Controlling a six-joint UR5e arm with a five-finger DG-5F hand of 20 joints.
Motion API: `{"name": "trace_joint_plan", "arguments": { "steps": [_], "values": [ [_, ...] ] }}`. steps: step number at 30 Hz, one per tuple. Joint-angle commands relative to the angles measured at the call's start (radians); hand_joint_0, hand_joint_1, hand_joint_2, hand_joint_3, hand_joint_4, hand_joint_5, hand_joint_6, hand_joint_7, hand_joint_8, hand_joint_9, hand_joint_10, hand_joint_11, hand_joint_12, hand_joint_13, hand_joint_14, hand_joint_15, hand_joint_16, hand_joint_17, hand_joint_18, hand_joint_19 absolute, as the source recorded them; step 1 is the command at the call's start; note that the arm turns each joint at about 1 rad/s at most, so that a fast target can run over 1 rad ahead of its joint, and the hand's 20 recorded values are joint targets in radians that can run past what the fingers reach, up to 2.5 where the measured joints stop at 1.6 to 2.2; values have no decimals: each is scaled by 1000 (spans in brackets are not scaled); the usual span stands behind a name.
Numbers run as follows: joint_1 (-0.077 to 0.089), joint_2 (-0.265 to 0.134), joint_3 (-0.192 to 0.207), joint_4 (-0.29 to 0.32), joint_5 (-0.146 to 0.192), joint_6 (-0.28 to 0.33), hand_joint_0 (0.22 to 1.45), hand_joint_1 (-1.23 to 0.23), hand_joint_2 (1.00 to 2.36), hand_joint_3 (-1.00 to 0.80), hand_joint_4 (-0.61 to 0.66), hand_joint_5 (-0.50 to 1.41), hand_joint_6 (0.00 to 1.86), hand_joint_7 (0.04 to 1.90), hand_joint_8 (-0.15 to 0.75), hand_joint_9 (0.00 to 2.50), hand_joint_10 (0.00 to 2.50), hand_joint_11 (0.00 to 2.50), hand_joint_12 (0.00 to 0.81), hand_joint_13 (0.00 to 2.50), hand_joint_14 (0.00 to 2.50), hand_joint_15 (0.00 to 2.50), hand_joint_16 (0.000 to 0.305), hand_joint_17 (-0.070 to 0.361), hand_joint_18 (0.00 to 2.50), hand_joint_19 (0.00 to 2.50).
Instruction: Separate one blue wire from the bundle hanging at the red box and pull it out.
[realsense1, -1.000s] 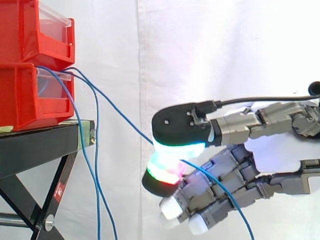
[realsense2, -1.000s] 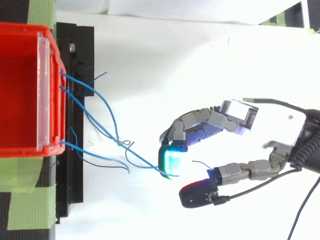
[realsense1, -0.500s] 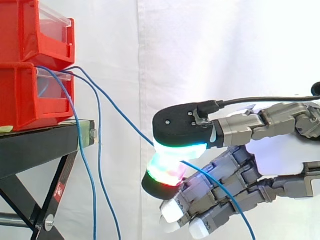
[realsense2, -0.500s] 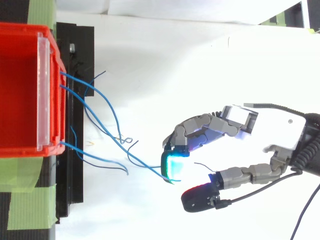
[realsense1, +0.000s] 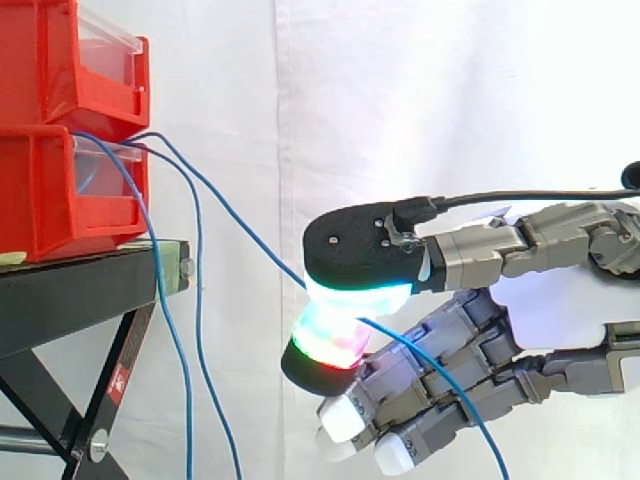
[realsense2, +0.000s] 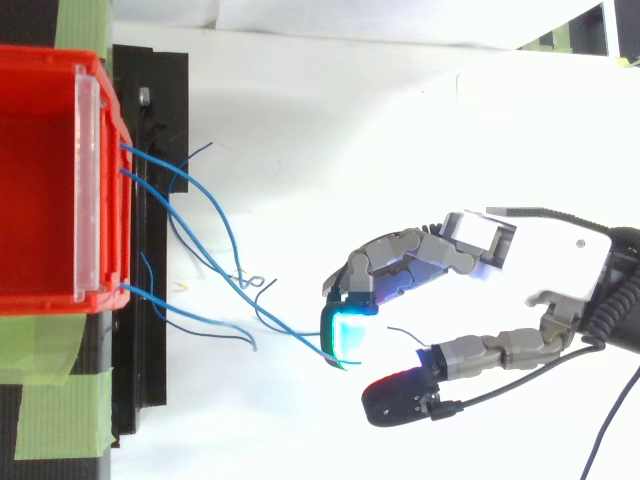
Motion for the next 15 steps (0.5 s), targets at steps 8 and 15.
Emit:
{"name": "trace_joint_plan", "arguments": {
  "steps": [8, 15],
  "values": [
    [0, 0, 0, 0, 0, 1, 588, -773, 1022, 14, 69, -147, 828, 1296, 316, 803, 17, 733, 363, 400, 17, 462, 53, 119, 278, 583],
    [0, 0, 0, 0, 0, -1, 589, -772, 1022, 11, 75, -148, 829, 1294, 315, 799, 19, 751, 367, 402, 18, 467, 53, 120, 278, 581]
  ]
}}
